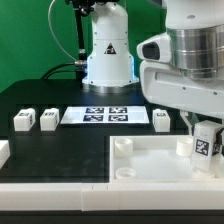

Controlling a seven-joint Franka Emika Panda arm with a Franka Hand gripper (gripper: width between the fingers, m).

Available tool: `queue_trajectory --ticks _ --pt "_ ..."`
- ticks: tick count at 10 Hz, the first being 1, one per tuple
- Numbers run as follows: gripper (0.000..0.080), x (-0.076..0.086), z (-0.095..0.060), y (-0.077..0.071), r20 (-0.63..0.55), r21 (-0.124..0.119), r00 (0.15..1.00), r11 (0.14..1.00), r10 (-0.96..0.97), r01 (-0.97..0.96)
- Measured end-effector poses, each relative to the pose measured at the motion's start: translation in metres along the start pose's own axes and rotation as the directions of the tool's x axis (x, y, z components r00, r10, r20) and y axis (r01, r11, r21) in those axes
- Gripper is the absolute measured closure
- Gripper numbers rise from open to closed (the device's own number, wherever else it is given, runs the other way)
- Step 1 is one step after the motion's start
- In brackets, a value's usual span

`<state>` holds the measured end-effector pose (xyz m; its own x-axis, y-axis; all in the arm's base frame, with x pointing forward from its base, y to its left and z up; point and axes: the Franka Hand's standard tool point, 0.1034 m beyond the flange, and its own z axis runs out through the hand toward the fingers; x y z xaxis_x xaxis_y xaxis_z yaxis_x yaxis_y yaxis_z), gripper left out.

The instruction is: Assemble one leg

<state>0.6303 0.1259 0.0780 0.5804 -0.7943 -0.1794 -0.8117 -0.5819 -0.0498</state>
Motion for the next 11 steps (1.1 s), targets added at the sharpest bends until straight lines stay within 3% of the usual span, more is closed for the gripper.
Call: queue_trajectory --ticks 2,3,5,6,7,8,9,11 --pt "0.0506 -0.0014 0.0010 -0.0041 0.001 0.048 0.978 0.977 0.208 -0.208" --pt "0.0506 -0.0008 0.0010 -0.0047 0.013 0.060 0.964 0.962 0.267 -0.267" --pt "0.0506 -0.0014 0.0016 -0.0046 0.010 0.059 0.980 0.978 0.201 -0.201" --pt "0.0325 -0.0013 0.0018 -0.0040 0.014 0.056 0.983 0.981 0.184 -0.185" --pt "0.0211 0.0017 0.0007 -0.0007 0.032 0.027 0.997 0.998 0.063 -0.064" --pt "0.0211 0.0027 -0.0022 -0.0009 0.023 -0.016 0.992 0.992 -0.122 0.122" --pt "0.0161 0.0010 -0.0019 -0.0030 0.005 -0.022 0.969 0.969 -0.245 0.246" --pt "0.0150 0.0028 -0.0008 -0.0014 0.013 -0.018 0.884 0.883 -0.468 0.468"
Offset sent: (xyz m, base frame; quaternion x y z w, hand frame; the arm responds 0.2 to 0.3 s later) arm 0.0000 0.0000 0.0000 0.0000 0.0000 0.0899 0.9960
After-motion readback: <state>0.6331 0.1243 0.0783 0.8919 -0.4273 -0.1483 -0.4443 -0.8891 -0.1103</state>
